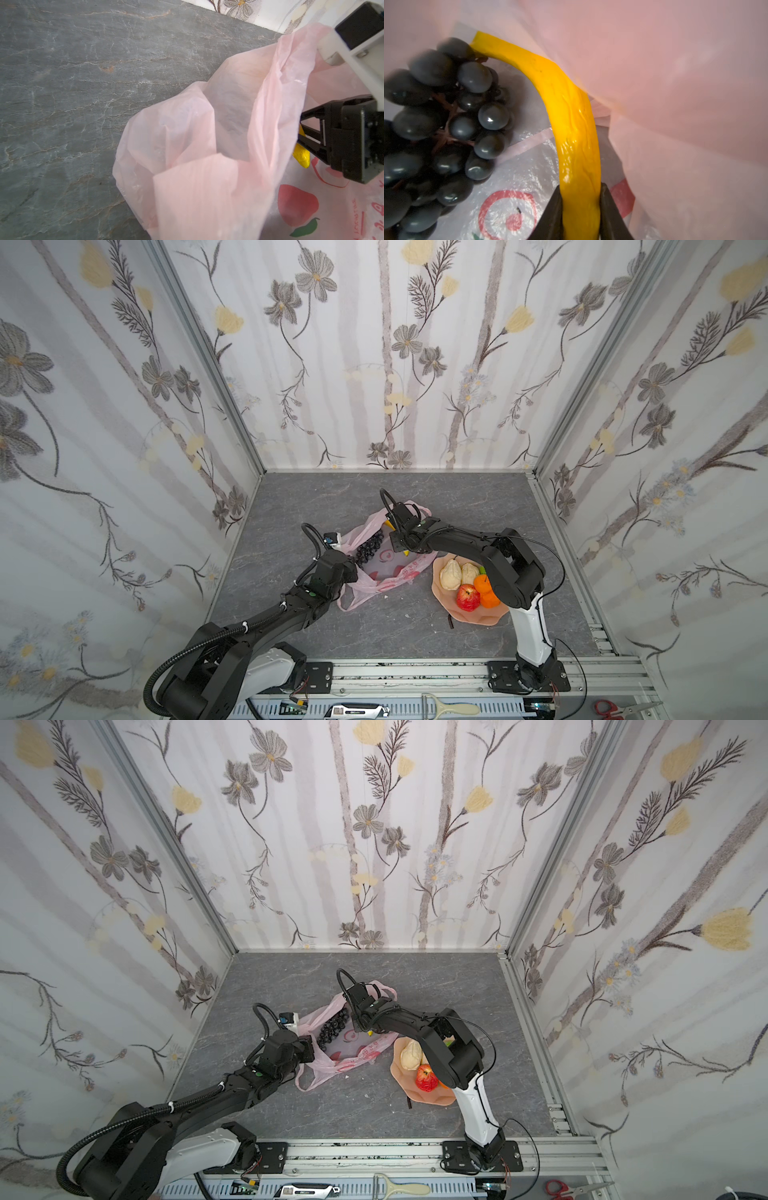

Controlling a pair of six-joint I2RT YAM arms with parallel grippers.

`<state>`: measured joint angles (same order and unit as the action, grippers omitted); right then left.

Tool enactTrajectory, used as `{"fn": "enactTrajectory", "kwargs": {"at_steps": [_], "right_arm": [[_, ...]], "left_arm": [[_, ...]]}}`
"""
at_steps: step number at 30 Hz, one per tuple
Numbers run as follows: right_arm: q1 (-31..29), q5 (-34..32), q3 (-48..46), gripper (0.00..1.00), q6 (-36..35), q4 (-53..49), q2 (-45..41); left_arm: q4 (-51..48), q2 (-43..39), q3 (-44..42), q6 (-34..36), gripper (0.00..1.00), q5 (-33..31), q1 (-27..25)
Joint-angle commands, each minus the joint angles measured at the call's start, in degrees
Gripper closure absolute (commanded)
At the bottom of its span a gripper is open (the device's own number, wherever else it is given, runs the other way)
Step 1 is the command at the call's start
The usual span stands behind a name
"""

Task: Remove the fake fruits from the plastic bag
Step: 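Close the right gripper on the yellow banana's end, then lift the banana up out of the bag with the right gripper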

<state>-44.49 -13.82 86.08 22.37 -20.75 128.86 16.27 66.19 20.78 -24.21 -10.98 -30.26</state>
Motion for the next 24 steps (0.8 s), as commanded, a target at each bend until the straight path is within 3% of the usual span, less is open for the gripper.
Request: {"fn": "enactTrajectory", "kwargs": {"at_steps": [1,24], "right_arm": [[0.0,-0.6,-0.6,0.79,-1.1,1.5,-1.4],[-2.1,3.2,-6.8,0.79,-3.2,-1.3,-12.2]], "left_arm": [[1.6,-0.1,0.3,-0.2,0.99,-1.2,0.0],[1.7,-0.7,-0.1,-0.1,0.99,-1.7,0.0]]}}
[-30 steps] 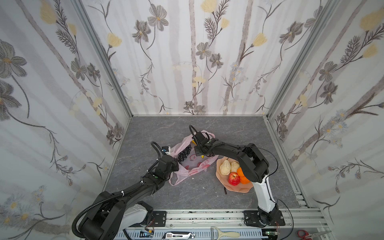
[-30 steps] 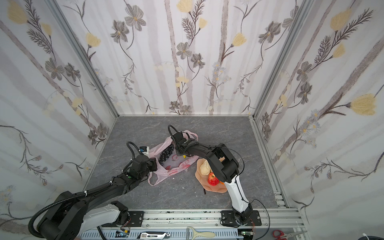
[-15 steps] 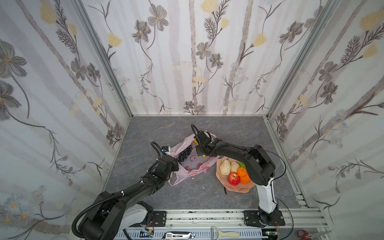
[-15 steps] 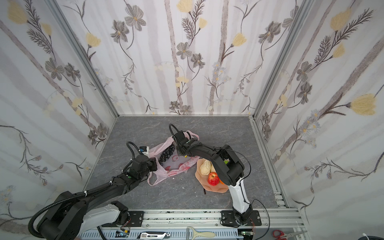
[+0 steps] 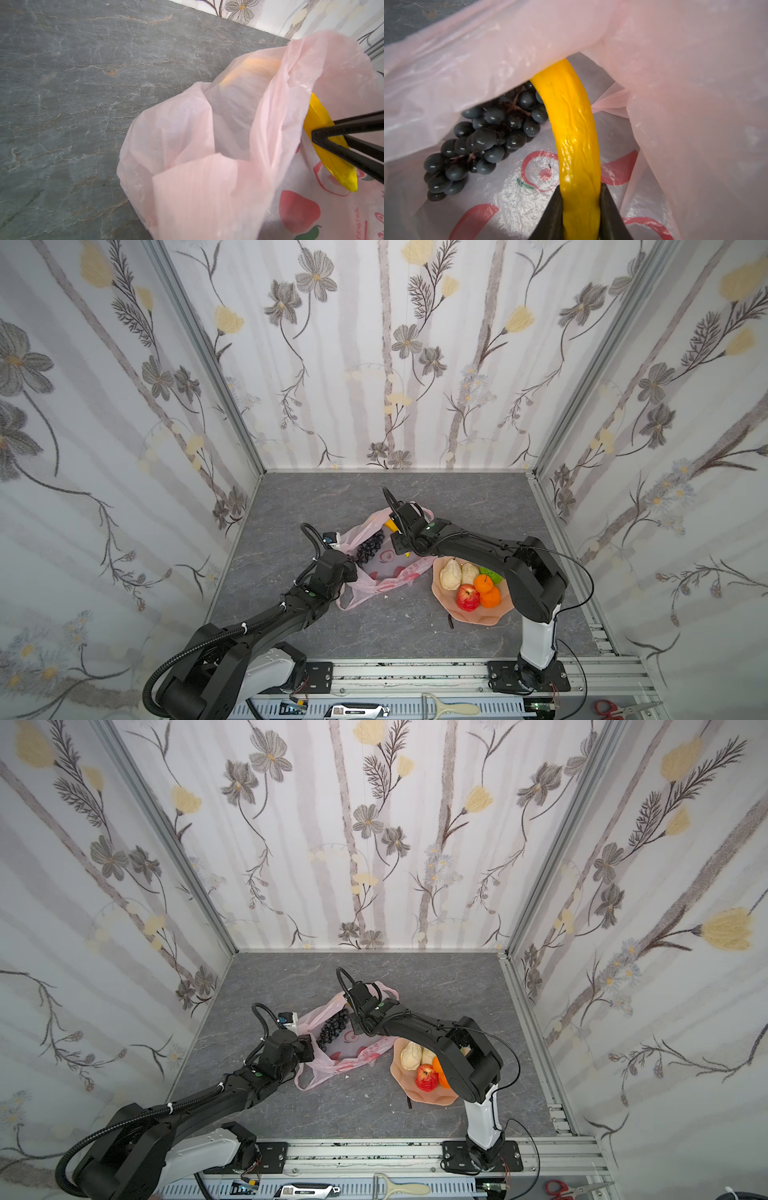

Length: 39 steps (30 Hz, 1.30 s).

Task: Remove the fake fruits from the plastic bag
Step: 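Lift the banana up out of the bag with the right gripper, then carry the banana over the peach bowl with the right gripper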

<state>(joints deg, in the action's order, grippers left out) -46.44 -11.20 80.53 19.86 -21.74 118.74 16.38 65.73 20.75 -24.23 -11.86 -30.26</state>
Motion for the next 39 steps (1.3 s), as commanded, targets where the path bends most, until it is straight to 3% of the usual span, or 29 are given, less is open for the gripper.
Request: {"fn": "enactTrajectory", "kwargs": {"at_steps": [1,12,18,26,31,39], "right_arm": [[-0.2,0.8,-2.0,0.79,-0.8,-0.6,-2.9],[-2.2,2.2,-13.3,0.79,-1.8,-3.4,-16.3],[-1.0,-0.9,-17.3,0.81,-3.3,-8.4,-25.0],[6.3,-3.2,-19.7,0.82,-6.8,-16.3,-39.1],[12.2,-2.6,-19.1,0.81,-4.7,-21.9,-45.6],[18.3,-2.8,-20.5,0.81,-2.1,-27.9,-49.3]], "left_arm": [[1.5,-0.3,0.0,-0.2,0.99,-0.7,0.0],[1.5,0.0,0.1,-0.1,0.99,-0.7,0.1],[1.5,0.1,0.1,-0.1,0.99,-0.7,0.0],[1.5,0.4,0.1,-0.2,0.99,-0.5,0.0],[1.5,0.2,0.1,-0.1,0.99,-0.2,0.0],[1.5,-0.4,-0.1,0.1,0.99,0.4,0.0]]}}
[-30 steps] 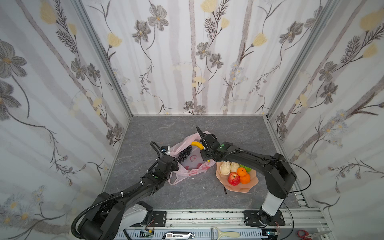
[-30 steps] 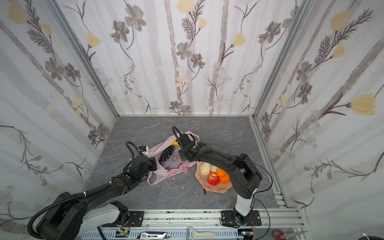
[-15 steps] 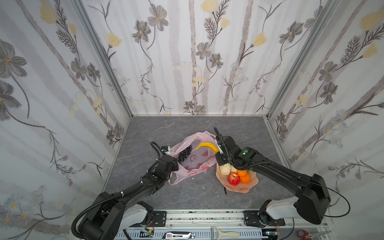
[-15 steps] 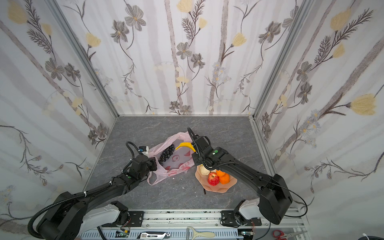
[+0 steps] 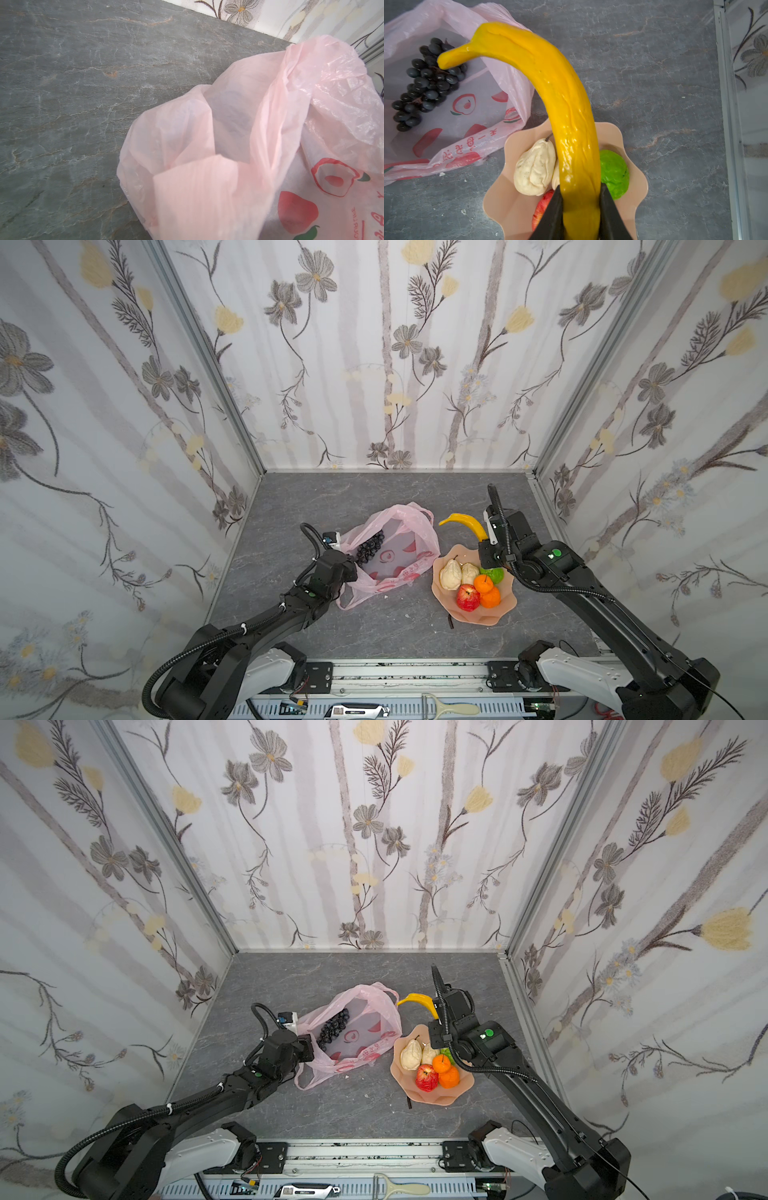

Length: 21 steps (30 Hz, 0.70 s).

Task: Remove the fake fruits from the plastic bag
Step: 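Carry the banana over the peach bowl with the right gripper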

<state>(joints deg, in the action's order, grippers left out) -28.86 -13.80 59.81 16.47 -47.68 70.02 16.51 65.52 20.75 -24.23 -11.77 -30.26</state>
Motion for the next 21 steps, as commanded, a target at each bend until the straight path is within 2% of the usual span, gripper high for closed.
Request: {"fn": "enactTrajectory", "kwargs": {"at_steps": [1,3,9,16,21], "right_arm": [[0.9,-0.4,0.9,0.81,1.4,-2.7,-0.4],[1.5,-2.5,2.0,0.80,1.7,-4.8,0.5],[2.2,-1.2,5.1,0.82,0.5,-7.2,3.7],[2.1,-4.7,12.5,0.81,-9.4,-8.8,9.3],[2.1,-2.9,12.8,0.81,-15.5,-5.6,9.7]], "left_arm": [[1.3,-0.3,0.0,0.1,0.98,0.5,0.1],[1.3,-0.4,-0.1,0.2,0.99,0.6,0.0],[1.1,-1.4,-0.4,0.3,0.98,0.4,0.0],[1.1,-1.5,-0.4,0.6,0.98,0.6,0.0],[1.1,-1.5,-0.5,0.5,0.98,0.5,0.0]]}}
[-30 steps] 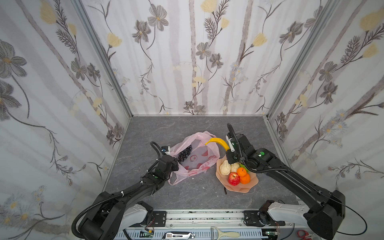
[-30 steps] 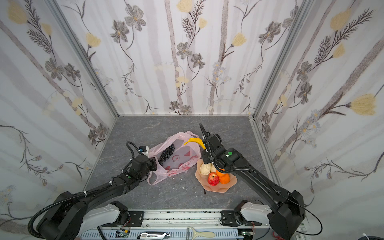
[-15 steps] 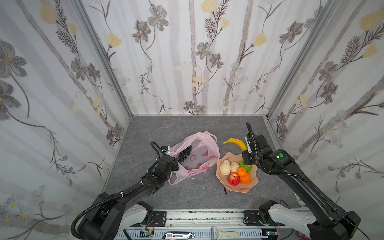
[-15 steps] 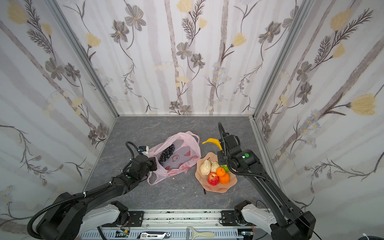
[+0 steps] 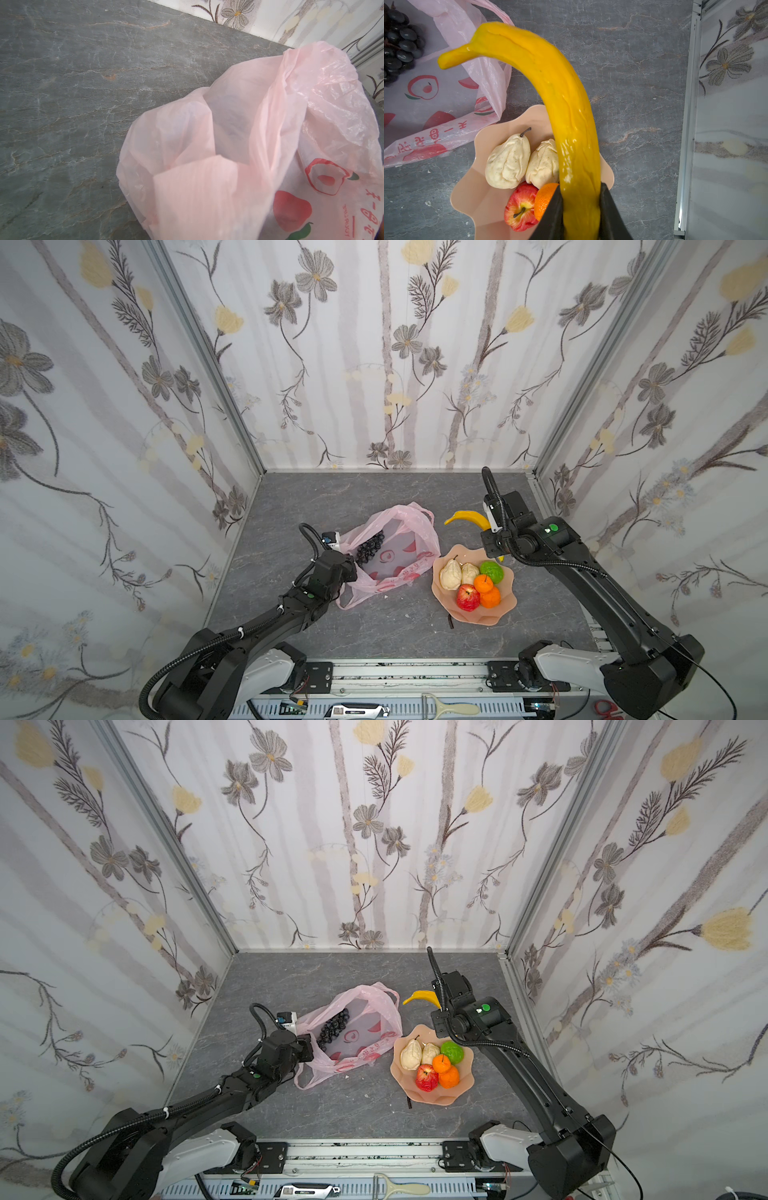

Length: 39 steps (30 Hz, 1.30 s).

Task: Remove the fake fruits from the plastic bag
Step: 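Carry the banana over the peach bowl with the right gripper, then lower the banana into the bowl and open the right gripper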

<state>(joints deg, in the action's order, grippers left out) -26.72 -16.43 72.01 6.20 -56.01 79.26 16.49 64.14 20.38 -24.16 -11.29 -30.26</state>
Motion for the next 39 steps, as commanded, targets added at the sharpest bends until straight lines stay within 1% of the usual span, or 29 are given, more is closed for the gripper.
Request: {"fn": "enactTrajectory", "kwargs": {"at_steps": [1,4,6,7,8,13,19,23,25,26,30,39], "right_arm": [[0.0,-0.3,0.4,0.81,-6.0,3.3,0.6],[0.0,-0.9,-1.2,0.81,-7.9,4.6,1.4],[0.0,0.4,-3.9,0.86,-11.6,6.1,1.0],[0.0,0.6,-5.5,0.87,-13.5,7.0,0.7],[0.1,-0.2,-6.4,0.87,-13.9,7.2,0.6],[2.6,-2.3,-8.6,0.87,-12.8,5.5,1.1],[3.0,-3.7,-11.2,0.87,-11.6,3.8,1.1],[3.0,-3.6,-12.6,0.87,-12.6,3.3,-0.7],[3.1,-4.6,-14.2,0.85,-13.1,3.2,-2.0],[3.1,-4.8,-15.0,0.82,-13.6,3.4,-2.5],[3.0,-3.3,-17.1,0.80,-14.4,4.5,-3.6],[3.0,-3.2,-17.7,0.82,-13.7,4.6,-0.9]], "left_arm": [[1.1,-0.1,-0.1,0.4,0.98,0.1,0.1],[1.1,0.2,0.0,0.4,0.98,0.4,0.0],[1.1,0.2,0.0,0.5,0.98,0.6,0.0],[1.1,0.1,-0.1,0.5,0.98,0.7,0.0],[1.1,0.1,-0.1,0.5,0.98,0.7,0.0],[1.1,-0.2,-0.2,0.6,0.98,1.0,0.0],[1.1,-0.4,-0.3,0.7,0.97,1.2,0.1],[1.1,-0.4,-0.2,0.7,0.97,1.1,0.1],[1.1,-0.2,-0.1,0.7,0.97,1.1,0.0],[1.1,-0.1,-0.1,0.7,0.97,1.1,0.0],[1.2,0.2,0.0,0.7,0.97,0.9,0.0],[1.2,0.1,0.0,0.7,0.97,0.7,0.0]]}}
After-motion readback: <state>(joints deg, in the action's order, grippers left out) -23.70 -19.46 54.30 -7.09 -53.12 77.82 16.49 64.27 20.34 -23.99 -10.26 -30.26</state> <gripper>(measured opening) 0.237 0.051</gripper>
